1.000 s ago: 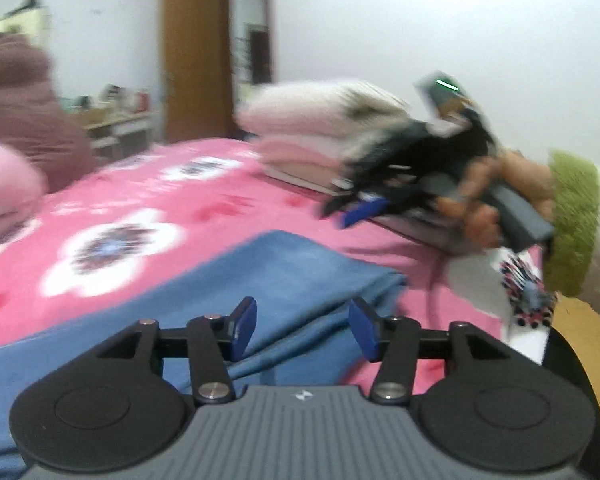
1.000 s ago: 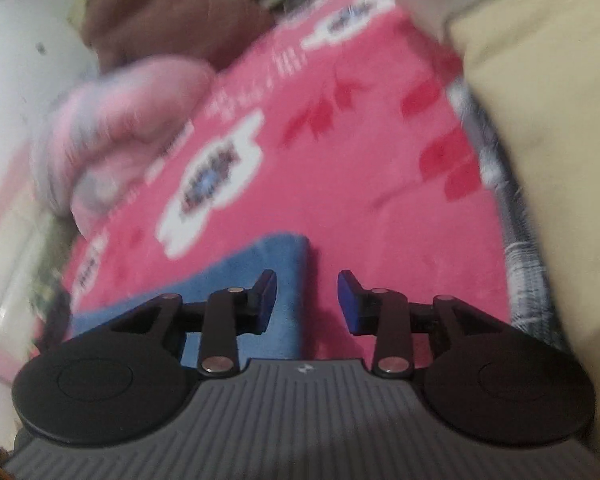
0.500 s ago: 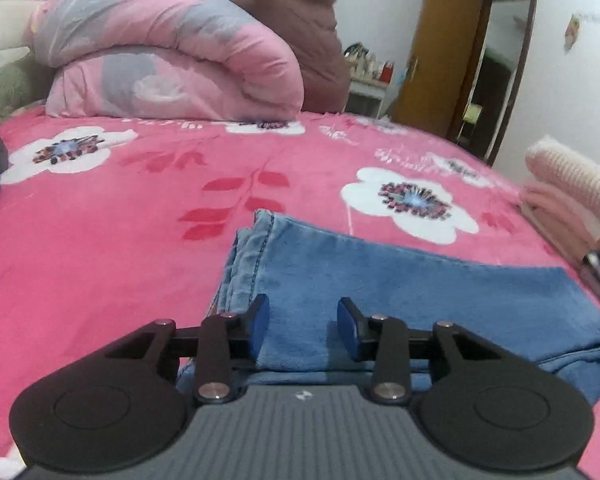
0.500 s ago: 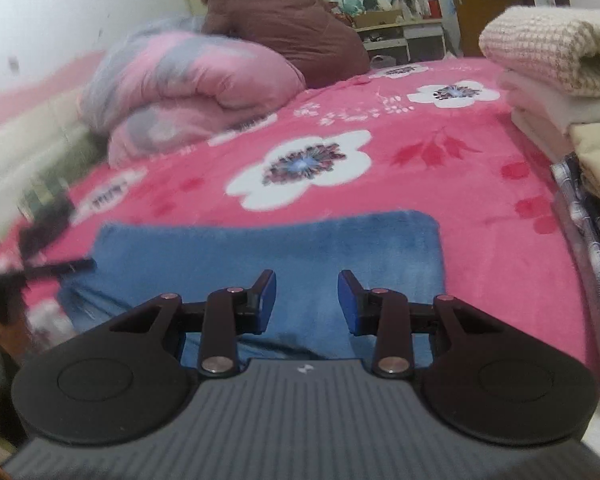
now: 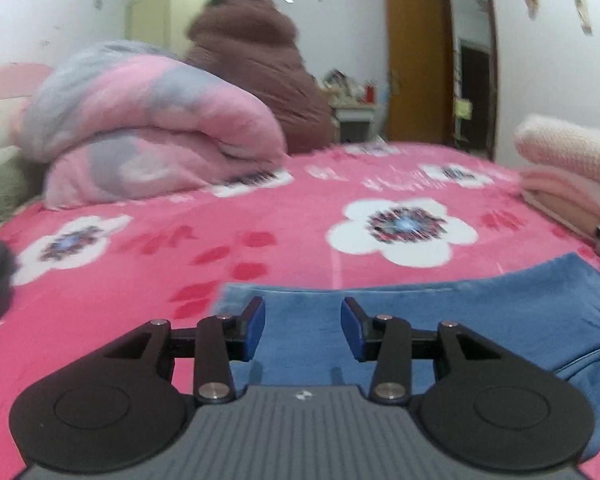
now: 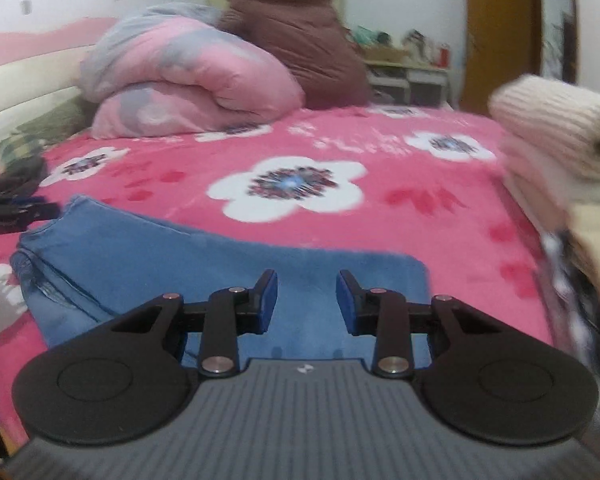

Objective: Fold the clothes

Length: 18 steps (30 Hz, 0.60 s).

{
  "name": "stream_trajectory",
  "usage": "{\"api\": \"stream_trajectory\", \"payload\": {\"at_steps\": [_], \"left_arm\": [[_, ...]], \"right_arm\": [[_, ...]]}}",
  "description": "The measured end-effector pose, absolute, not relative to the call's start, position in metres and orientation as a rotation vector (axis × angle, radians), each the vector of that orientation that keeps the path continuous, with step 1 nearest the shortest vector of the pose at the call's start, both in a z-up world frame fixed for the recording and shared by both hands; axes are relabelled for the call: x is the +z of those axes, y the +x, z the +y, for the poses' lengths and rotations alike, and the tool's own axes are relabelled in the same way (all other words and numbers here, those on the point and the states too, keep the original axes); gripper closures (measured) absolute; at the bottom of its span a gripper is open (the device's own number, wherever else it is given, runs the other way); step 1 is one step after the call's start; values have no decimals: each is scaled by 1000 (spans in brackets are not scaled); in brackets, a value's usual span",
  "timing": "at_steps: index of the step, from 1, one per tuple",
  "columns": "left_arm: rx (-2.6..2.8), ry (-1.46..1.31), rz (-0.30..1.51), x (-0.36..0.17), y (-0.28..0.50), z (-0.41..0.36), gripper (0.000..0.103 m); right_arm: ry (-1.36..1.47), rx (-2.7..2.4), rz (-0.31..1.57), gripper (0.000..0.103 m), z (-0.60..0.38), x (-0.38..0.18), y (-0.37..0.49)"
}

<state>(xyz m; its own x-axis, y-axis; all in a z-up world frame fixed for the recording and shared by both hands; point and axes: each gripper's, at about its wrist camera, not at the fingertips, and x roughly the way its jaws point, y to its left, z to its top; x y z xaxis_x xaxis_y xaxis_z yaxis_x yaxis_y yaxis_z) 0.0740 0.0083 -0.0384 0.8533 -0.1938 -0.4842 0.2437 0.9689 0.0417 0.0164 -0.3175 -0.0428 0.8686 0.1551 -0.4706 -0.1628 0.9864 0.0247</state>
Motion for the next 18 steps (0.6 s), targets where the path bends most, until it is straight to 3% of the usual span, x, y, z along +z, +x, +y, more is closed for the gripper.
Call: {"api": "stream_trajectory", "payload": {"at_steps": [4,8,12,18], "left_arm": [[-173,41,650,-63,116,4,59],[-192,48,610,-74,115,6,59],[-213,66,557,-82,105,8,57],[-250,29,543,-85,104,13,51]], "right_arm": [[15,146,524,71,-306,-57,66],[-27,-7,624,71,-314,-91,111],[155,31,601,71,-339,-97,112],[165,28,544,71,-338,-105,102]]}}
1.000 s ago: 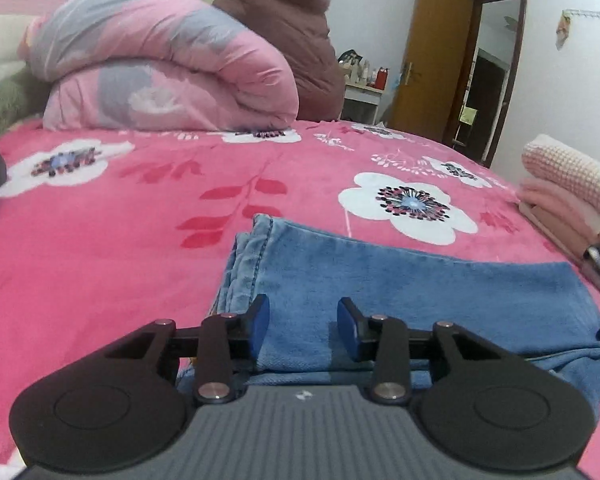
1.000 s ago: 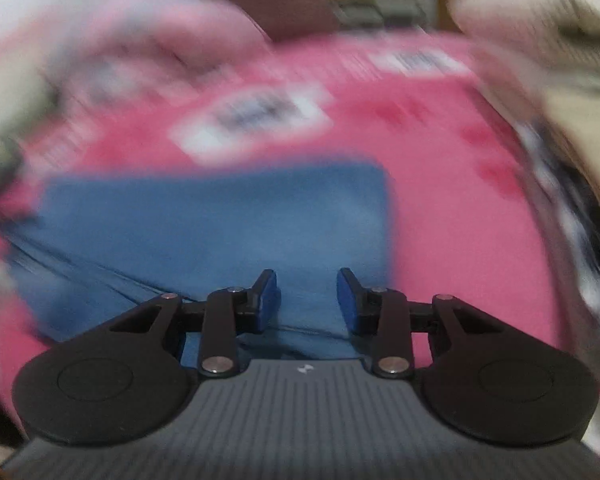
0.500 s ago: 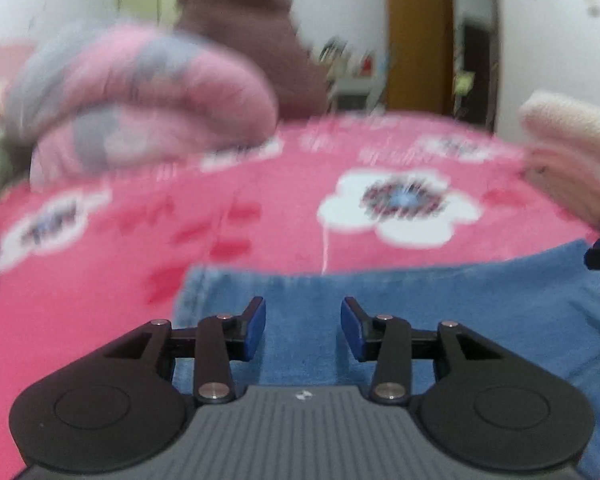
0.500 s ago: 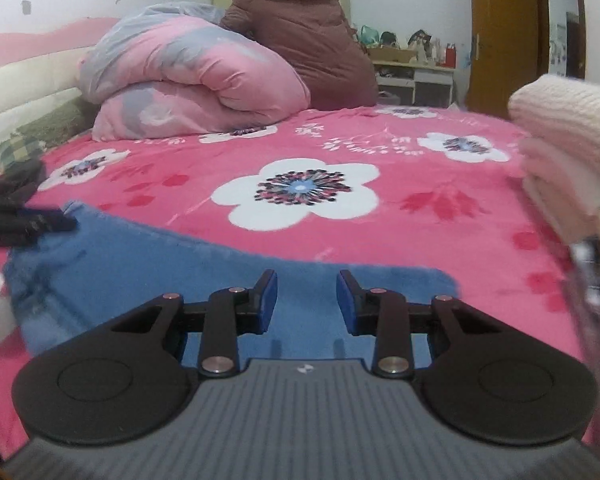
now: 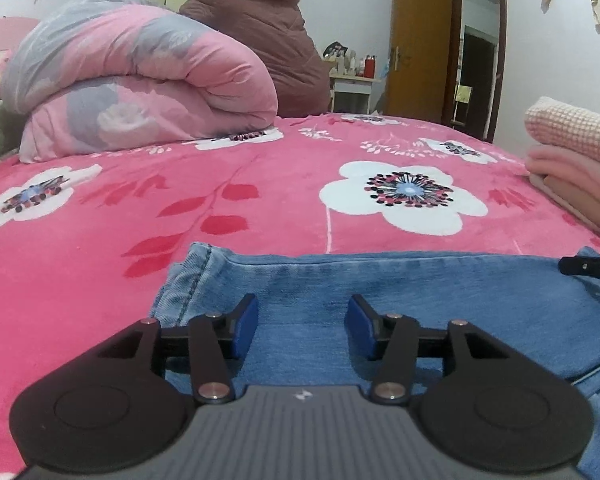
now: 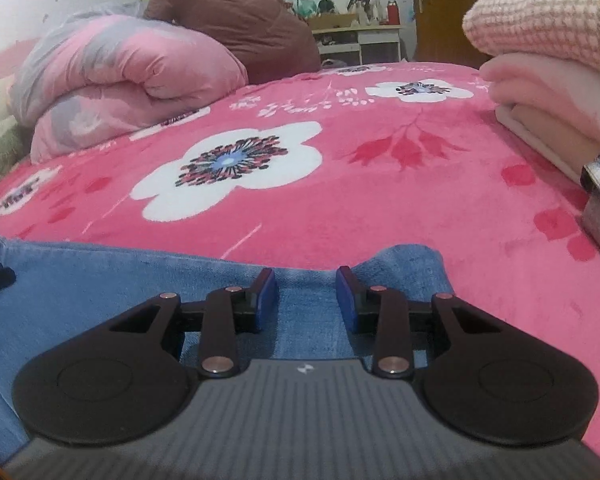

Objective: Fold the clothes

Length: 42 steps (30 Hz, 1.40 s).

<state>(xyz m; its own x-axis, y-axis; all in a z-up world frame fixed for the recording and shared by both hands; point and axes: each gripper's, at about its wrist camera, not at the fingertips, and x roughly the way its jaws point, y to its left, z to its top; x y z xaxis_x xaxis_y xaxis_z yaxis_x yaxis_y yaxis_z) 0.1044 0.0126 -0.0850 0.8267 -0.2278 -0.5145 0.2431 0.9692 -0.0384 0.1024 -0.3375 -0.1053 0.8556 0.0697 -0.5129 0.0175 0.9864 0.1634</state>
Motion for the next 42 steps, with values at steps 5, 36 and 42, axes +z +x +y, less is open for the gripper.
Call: {"api": "stream_trajectory", "payload": {"at_steps": [5,36,42], "left_arm": [[-254,25,543,-86,104,13,51],[-216,70,504,-89,97,5,45],[-205,82,502,-88,96,4,44]], "right_arm": [[190,34,525,71,-343,-111,102],[372,60,462,69,-365,-112,75],[391,-1,457,69,-371,-108,52]]}}
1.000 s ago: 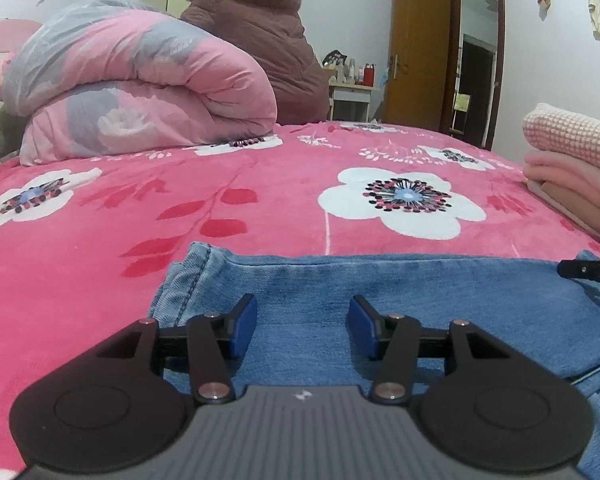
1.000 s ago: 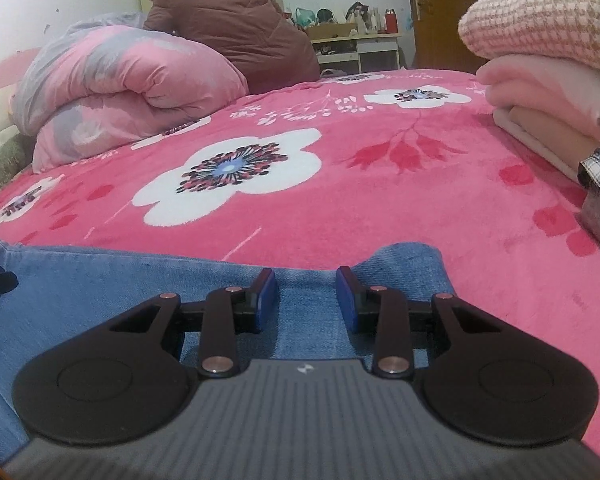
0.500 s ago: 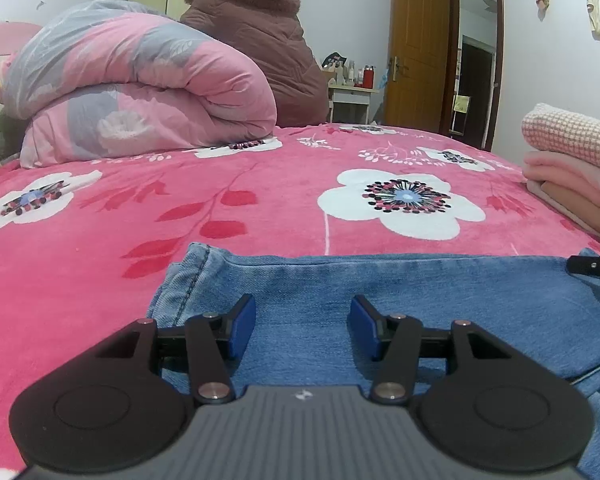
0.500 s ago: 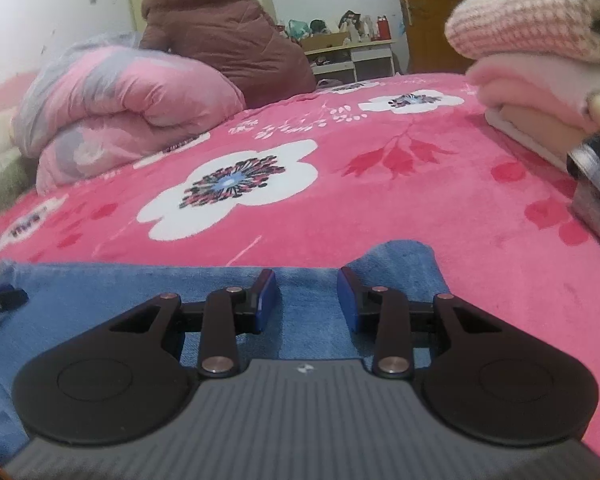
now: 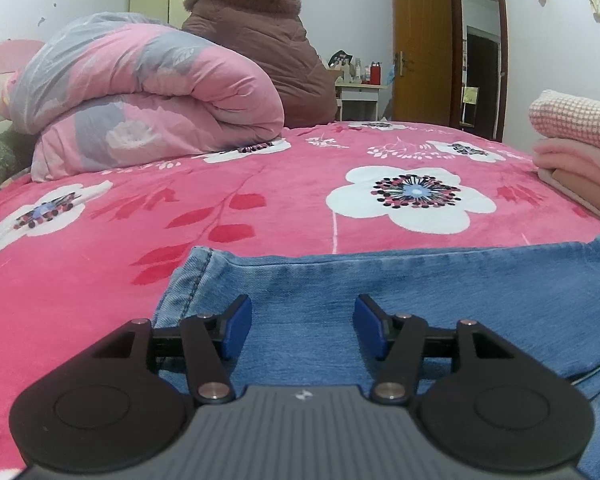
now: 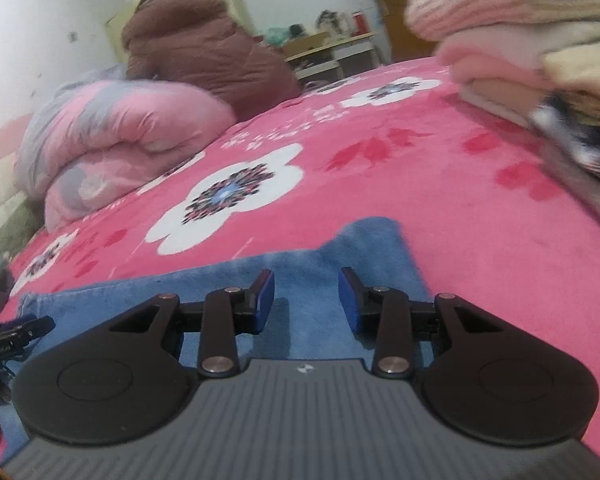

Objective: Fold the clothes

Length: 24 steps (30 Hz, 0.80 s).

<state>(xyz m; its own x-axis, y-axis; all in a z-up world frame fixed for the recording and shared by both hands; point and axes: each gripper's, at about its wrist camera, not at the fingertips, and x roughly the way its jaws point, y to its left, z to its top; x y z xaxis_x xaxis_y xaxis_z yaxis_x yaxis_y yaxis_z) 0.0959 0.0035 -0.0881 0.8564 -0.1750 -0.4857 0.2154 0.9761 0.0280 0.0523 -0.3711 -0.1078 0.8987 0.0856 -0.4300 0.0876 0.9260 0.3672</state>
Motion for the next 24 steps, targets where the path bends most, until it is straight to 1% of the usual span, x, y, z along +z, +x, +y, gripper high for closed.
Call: {"api": "stream_trajectory", "payload": {"at_steps": [4,6,7,10,14,17,18,20,22,24], "left_arm": [[-206,79,501,-88,96,4,43],[-211,68,502,-88,97,6,43],[-215,63,502,-88,97,7,42],[-233,42,501,-88,97,10,39],[-242,32,502,-88,97,12,38],[-250,20,499,-88,96,14,38],[-252,17,497,-88,96,14,37],[-256,10,496,-87,96,15,35],[-247,7,493,-82,94,17,31],[-211,5,457,-72,82,19,24]], "right_arm": [[526,7,449,70,-404,-110,12],[533,-32,461,69,-410,-107,-5],[505,-79,483,63,-407,-103,-10],[452,-80,488,63,-387,-87,-21],[231,107,432,63,-308,-61,-9],[73,176,476,62,-272,-72,3],[35,174,528,62,-269,-85,5],[50,156,521,62,-279,-99,-11],[144,135,518,62,-293,-90,-31],[264,142,500,61,-306,-78,-52]]}}
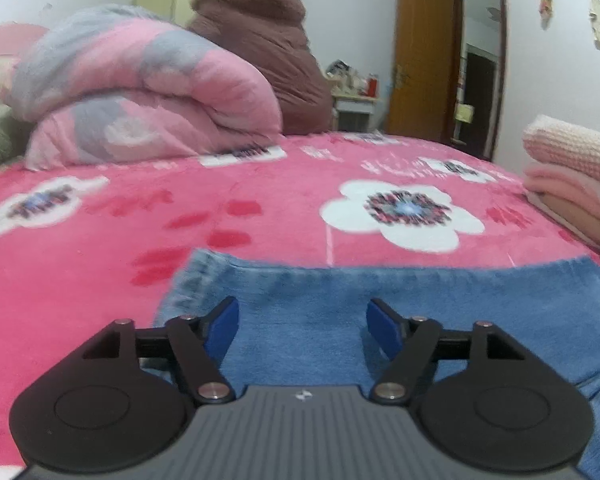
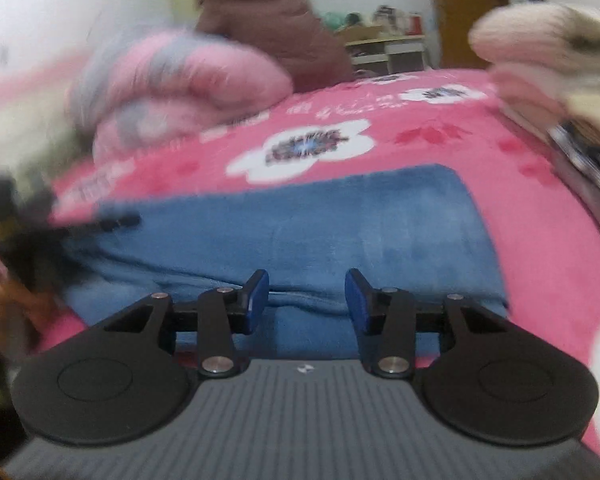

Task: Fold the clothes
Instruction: 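Grasp the folded jeans edge with the right gripper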

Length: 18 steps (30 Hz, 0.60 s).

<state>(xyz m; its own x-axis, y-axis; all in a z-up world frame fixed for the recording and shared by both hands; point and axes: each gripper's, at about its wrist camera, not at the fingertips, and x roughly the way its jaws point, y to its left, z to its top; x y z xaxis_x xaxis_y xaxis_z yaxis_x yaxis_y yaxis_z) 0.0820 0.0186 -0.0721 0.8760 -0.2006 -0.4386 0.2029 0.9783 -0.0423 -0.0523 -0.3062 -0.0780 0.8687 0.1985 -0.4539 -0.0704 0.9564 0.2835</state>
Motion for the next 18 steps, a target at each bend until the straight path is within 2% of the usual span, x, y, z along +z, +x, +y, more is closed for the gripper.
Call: {"api": "stream_trajectory", "payload": {"at_steps": [3,9,12,14,16,18], "left_arm": [[-231,-17,390,-54,46,20,17],[-440,24,399,-47,-19,-6,18],[-508,46,416,-55,-32,-18,26],[-537,58,424,-59,-36,-22,30],[-568,57,432,-62,-38,-22,32],[-602,51,453,-64,-36,-24,39]], "right_arm": [[435,233,505,61,-312,-73,-71],[812,411,607,61,-310,-102,-58],[868,415,633,74,-302,-113,-47],[929,421,640,99,-301,-121,-41],[985,439,601,101,-307,-119,-42],[1012,459,553,103,-312,-114,-45]]}}
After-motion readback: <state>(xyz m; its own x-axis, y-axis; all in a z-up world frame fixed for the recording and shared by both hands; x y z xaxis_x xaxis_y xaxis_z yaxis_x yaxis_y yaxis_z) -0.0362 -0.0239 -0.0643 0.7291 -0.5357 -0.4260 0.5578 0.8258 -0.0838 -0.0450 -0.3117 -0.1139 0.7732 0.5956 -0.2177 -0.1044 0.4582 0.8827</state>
